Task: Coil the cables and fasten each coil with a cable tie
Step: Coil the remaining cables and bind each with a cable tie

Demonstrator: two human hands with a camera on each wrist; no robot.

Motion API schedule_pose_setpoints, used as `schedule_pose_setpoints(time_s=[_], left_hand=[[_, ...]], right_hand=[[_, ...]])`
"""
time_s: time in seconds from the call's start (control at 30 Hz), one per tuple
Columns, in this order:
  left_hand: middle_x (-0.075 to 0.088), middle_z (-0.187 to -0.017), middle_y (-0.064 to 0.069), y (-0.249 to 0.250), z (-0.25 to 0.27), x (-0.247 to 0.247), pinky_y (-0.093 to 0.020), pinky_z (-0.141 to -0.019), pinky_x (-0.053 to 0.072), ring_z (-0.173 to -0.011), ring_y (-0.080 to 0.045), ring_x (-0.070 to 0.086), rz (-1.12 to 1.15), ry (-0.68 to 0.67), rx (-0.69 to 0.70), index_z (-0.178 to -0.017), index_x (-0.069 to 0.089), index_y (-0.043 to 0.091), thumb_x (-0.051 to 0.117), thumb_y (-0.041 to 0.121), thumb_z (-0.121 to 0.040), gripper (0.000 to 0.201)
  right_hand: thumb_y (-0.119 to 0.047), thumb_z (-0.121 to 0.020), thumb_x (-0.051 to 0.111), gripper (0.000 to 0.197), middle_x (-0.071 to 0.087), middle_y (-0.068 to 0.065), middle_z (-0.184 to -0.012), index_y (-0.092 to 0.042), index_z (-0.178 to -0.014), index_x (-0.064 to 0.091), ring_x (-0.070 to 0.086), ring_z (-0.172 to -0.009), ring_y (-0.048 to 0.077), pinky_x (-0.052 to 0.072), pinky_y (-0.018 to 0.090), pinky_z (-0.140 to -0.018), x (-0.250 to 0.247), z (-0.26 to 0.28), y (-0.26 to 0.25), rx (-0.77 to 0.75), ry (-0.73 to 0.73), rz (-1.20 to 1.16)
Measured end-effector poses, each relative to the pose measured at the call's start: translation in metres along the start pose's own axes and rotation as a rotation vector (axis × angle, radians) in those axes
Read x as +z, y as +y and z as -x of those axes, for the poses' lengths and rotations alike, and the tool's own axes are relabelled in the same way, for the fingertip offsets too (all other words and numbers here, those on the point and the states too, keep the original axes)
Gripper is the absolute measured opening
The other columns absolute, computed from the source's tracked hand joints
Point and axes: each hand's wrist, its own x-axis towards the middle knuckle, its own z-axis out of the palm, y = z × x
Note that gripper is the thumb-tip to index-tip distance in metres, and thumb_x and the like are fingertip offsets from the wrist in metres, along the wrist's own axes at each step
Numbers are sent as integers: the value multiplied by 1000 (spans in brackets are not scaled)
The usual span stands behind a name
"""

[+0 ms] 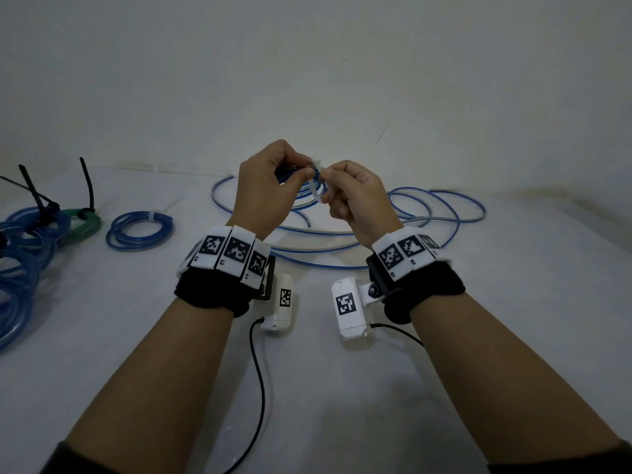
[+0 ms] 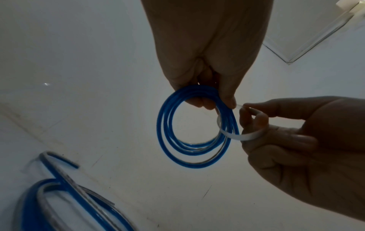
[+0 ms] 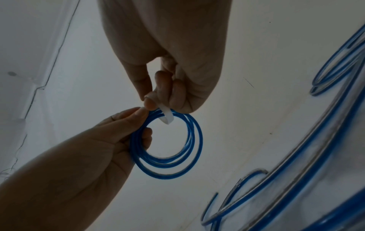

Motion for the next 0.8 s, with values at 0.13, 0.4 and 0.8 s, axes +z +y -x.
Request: schedule_pose_setpoints(time_s=[0.13,0.4,0.8], left_hand=[[66,-86,3,0,0,-2,-17,-77,53,-79,0,64,-43,-38,36,-87,64,5,67,6,-81,6],[66,-87,4,5,1,-1,-8,-78,49,-80,12,62,-91,-141,133,-88,65,-2,66,3,-82,8],[65,-84,5,5,1,0,-12,-78,50,-79,4,63,-78,-203,123,-87,66,4,66,4,-82,6]], right_hand=[[-4,-90,53,22,50,7,-52,-7,-68,54,28,-36,10,21,20,-41,-2,0,-1,13,35,-4],[-9,-90,58,19,49,8,-59,4,-104,59,35,-36,7,29,18,-40,-9,-5,-13,20,67,57],[-9,-86,60,14,56,1,-71,-12,-73,57,34,-46,8,23,18,-43,-14,-14,-19,269,47,3]])
